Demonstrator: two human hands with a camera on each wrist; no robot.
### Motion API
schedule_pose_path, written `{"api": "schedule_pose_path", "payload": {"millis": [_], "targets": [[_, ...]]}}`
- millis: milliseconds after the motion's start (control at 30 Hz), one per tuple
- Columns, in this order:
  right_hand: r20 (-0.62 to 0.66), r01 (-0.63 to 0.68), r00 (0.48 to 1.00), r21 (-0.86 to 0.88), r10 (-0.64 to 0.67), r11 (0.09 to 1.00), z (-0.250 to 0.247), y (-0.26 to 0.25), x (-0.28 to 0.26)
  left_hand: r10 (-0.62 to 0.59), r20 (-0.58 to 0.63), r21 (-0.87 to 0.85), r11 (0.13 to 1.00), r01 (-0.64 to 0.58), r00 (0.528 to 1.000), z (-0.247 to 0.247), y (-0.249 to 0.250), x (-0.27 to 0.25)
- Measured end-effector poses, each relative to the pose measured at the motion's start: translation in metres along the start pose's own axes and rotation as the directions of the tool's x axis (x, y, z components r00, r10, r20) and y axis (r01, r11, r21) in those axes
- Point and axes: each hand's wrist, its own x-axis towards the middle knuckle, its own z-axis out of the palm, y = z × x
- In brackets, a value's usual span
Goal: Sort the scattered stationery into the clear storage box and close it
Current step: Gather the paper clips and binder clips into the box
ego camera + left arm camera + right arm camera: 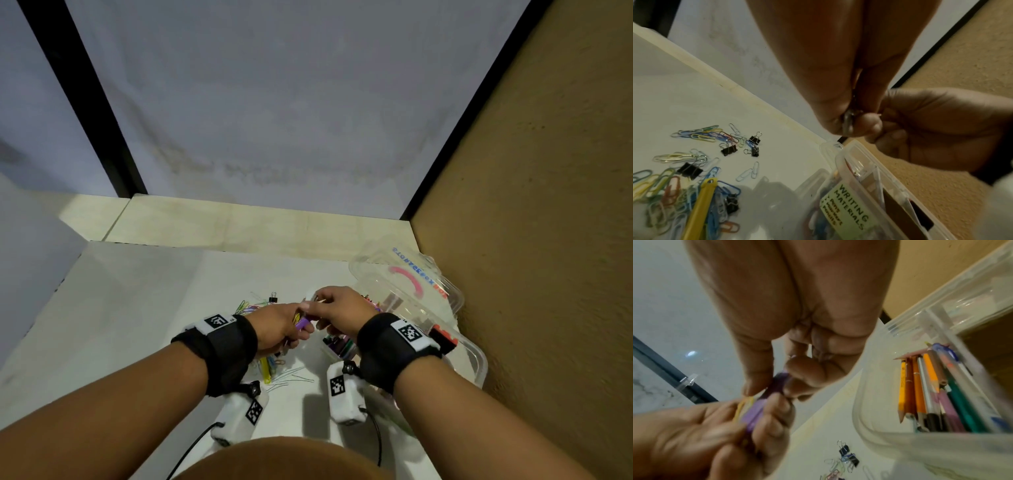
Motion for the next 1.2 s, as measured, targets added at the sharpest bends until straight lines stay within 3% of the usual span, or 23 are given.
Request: {"api": "schedule_pose_path", "payload": {"millis": [267,400,533,633,733,833,967,1033,1100,1200], "targets": [[-0.093,0.062,0.995,0.246,-0.04,0.967,0.012,-0.001,0.006,0.045,0.05,-0.254,0.967,-0.031,0.998,-0.02,-0.002,-0.01],[-0.178,0.077,0.984,0.294,-0.025,0.953,0.014,-0.004,0.008,0.055,0.026,-0.304,0.951,-0.045,0.998,-0.023,0.0,-0.013],[-0.18,0.054,0.984,0.307,0.003,0.95,0.017,-0.003,0.007,0.013,0.002,-0.308,0.951,-0.012,1.0,-0.028,0.001,-0.012],[-0.199,0.037,0.979,0.409,0.049,0.912,0.019,-0.001,0.009,-0.001,-0.062,-0.266,0.964,-0.016,0.998,-0.031,0.001,-0.011],[-0.23,0.037,0.969,0.482,0.086,0.876,0.017,0.002,0.011,0.023,-0.186,-0.118,0.992,-0.046,0.982,-0.036,0.0,-0.009],[-0.233,0.021,0.967,0.474,0.102,0.88,0.014,0.005,0.01,0.088,-0.334,0.179,0.983,-0.029,0.938,-0.046,-0.005,-0.008],[-0.234,-0.011,0.963,0.457,0.132,0.889,0.013,0.009,0.009,0.171,-0.38,0.582,0.808,0.091,0.909,-0.057,-0.003,-0.008],[-0.234,-0.019,0.962,0.448,0.138,0.894,0.012,0.01,0.008,0.175,-0.375,0.659,0.741,0.129,0.91,-0.057,0.001,-0.008],[-0.219,-0.023,0.966,0.448,0.135,0.894,0.012,0.01,0.007,0.176,-0.351,0.603,0.794,0.079,0.92,-0.052,0.004,-0.006],[-0.172,-0.034,0.978,0.437,0.121,0.899,0.013,0.009,0.006,0.105,-0.292,0.267,0.963,-0.025,0.951,-0.034,0.01,-0.008]]}}
